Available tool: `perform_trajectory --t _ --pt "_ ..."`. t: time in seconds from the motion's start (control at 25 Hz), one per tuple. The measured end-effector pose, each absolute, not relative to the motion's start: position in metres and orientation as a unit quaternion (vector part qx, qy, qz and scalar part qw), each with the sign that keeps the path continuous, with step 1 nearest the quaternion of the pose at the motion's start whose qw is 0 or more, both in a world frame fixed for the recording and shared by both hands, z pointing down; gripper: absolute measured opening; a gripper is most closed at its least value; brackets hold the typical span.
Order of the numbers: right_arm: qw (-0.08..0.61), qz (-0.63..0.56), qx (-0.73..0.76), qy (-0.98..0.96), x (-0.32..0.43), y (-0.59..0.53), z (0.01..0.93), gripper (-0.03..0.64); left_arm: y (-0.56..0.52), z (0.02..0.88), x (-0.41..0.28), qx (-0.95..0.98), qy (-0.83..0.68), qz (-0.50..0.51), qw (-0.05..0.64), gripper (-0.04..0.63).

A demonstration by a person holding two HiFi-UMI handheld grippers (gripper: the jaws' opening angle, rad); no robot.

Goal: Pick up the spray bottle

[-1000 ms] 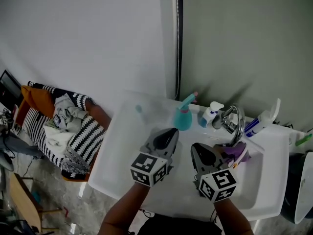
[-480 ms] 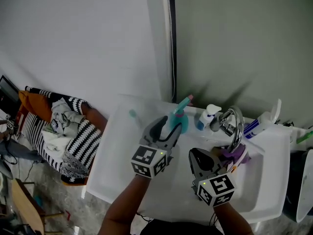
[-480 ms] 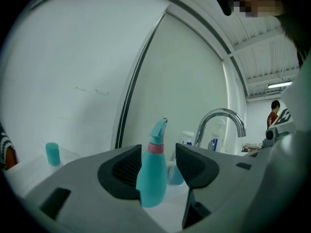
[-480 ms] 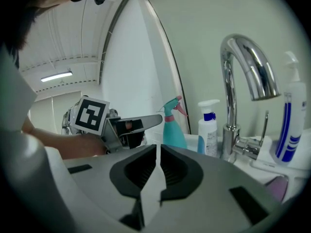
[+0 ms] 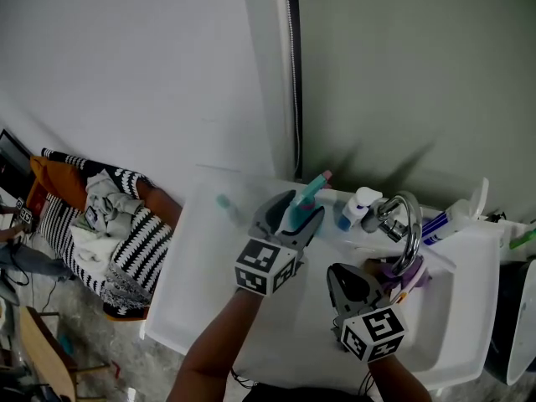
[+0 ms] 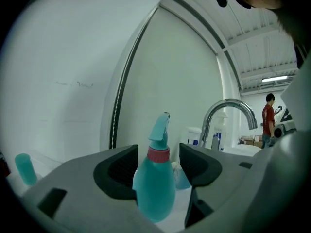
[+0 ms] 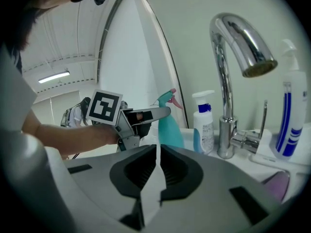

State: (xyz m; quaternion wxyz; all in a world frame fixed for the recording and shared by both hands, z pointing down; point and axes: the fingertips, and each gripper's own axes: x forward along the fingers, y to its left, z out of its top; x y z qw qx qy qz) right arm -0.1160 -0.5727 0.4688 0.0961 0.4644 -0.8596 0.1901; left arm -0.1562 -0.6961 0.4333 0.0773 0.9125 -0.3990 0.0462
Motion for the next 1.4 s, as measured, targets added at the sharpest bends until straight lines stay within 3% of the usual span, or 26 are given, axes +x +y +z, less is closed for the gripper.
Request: perform_trajectory --t 0.56,0.72,1.4 --pt "0.106 0.213 0.453 -0.859 -0.119 -0.582 0.492 0.008 -0.719 0.430 -0.134 0.927 -0.372 0.057 0.012 0.238" --pt "0.109 0.208 0.454 -0.860 -0.121 -0.582 0.492 0.008 -0.716 0.430 -0.129 0.927 -0.366 0.076 -0.016 0.158" --pt "0.106 0.177 0.463 -0.862 -0.126 -0.573 0.470 0.008 -0.668 0.421 -0.154 0.912 -0.402 0.074 0.033 0.143"
